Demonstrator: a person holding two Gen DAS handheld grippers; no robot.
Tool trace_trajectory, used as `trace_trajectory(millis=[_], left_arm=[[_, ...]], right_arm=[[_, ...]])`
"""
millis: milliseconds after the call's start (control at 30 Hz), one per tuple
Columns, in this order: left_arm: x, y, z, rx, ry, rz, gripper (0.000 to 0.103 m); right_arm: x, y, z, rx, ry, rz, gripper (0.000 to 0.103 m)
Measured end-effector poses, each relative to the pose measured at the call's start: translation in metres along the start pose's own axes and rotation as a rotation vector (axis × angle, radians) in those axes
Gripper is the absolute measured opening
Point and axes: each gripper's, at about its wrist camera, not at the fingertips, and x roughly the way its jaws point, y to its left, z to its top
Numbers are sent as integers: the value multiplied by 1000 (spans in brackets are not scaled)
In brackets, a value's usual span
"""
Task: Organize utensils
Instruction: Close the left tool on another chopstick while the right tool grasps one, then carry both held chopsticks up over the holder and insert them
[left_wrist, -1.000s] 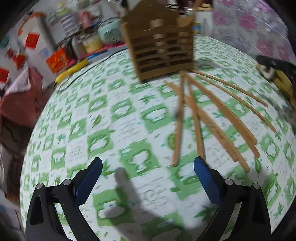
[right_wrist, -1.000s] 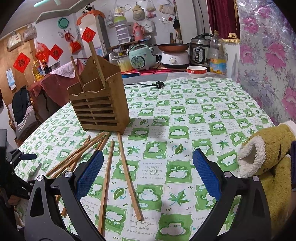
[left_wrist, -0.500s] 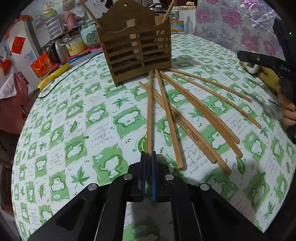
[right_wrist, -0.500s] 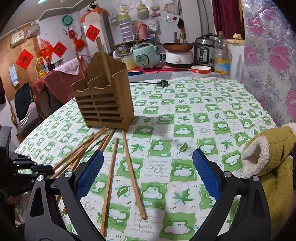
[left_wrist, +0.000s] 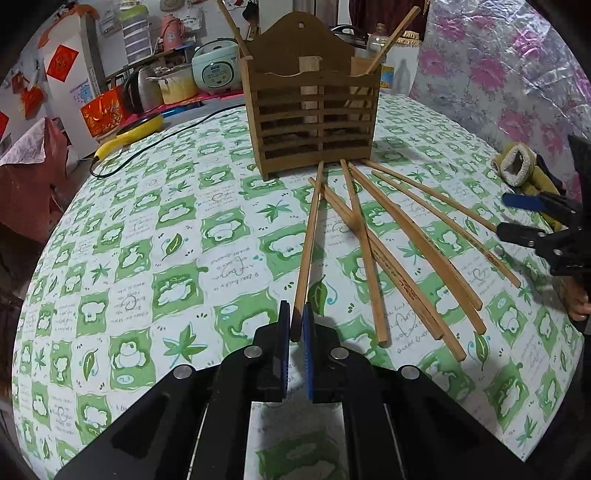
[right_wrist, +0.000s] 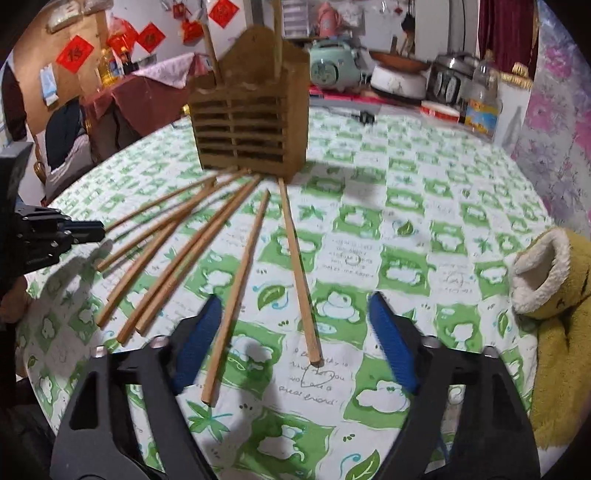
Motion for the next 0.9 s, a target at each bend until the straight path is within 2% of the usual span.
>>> trace_trajectory(millis=[133,233,300,333,467,667,900], left_arm=[[1,2,0,-12,12,-4,8],[5,2,1,-4,31,-3,8],[9,-1,1,9,51,4,8],[10,-3,0,17,57,13,8],[7,-4,0,18,37,26,7],[-14,-2,-1,-25,-35,10,7],[-63,-5,3,-29,-138,44,6]], right_arm=[[12,-5,-4,26,79,13,42],[11,-4,-9,14,98,-8,33],[11,-3,-10,11,96,-9,23],[10,-4,-10,14,96,3,10],[8,-5,-10,20,86,12,9],[-13,3,-13,-1,7,9,8],[-52,6,-9,-9,-77,-11,7]])
